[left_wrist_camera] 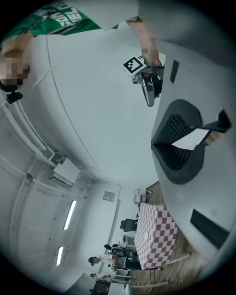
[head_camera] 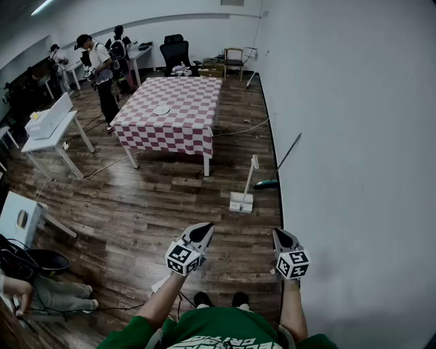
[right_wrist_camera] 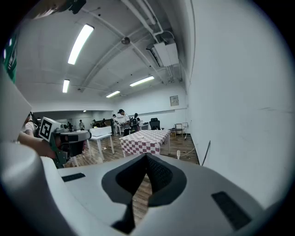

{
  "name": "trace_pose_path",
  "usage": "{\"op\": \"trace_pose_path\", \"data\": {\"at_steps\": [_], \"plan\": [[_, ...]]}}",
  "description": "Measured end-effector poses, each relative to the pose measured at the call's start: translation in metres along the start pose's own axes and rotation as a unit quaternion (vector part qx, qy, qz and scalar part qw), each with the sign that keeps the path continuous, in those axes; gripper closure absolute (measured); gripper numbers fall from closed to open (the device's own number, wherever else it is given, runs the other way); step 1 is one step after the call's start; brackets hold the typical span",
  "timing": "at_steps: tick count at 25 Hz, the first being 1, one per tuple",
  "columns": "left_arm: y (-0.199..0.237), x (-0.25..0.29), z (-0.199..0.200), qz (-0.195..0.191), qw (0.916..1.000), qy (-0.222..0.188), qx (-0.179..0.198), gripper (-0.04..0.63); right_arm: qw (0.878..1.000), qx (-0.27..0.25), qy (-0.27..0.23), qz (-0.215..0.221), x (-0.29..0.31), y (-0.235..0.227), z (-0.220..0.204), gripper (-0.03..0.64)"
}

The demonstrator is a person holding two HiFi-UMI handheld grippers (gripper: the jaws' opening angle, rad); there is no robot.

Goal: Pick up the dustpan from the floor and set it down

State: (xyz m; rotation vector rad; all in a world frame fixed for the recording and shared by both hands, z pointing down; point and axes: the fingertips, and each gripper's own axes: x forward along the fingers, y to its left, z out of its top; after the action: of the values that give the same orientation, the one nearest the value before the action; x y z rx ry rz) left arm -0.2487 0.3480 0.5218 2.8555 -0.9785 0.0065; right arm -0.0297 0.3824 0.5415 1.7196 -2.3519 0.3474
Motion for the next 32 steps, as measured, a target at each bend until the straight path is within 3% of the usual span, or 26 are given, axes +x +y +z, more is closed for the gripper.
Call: {"op": "trace_pose_path", "data": {"at_steps": [18,23,32], "plan": [[0.031,0.001,-0.017,-0.04,0.9991,0.012,-0.005,0.592,0.999,0.014,0.008,-0.032,0.014,0.027,-0.016,0.609],[0.04,0.026,-0.022,-0.043,0.9988,0.019,-0.008,0.592,0.999,0.017,0.009,-0.037,0.03,0.004,-0.015,0.609],[0.074,0.111,-0.012,-0.021,0.9991,0.038,0.005,0.592,1.0,0.01,-0.005,-0.028,0.09,-0.076,0.019,0.609]]}}
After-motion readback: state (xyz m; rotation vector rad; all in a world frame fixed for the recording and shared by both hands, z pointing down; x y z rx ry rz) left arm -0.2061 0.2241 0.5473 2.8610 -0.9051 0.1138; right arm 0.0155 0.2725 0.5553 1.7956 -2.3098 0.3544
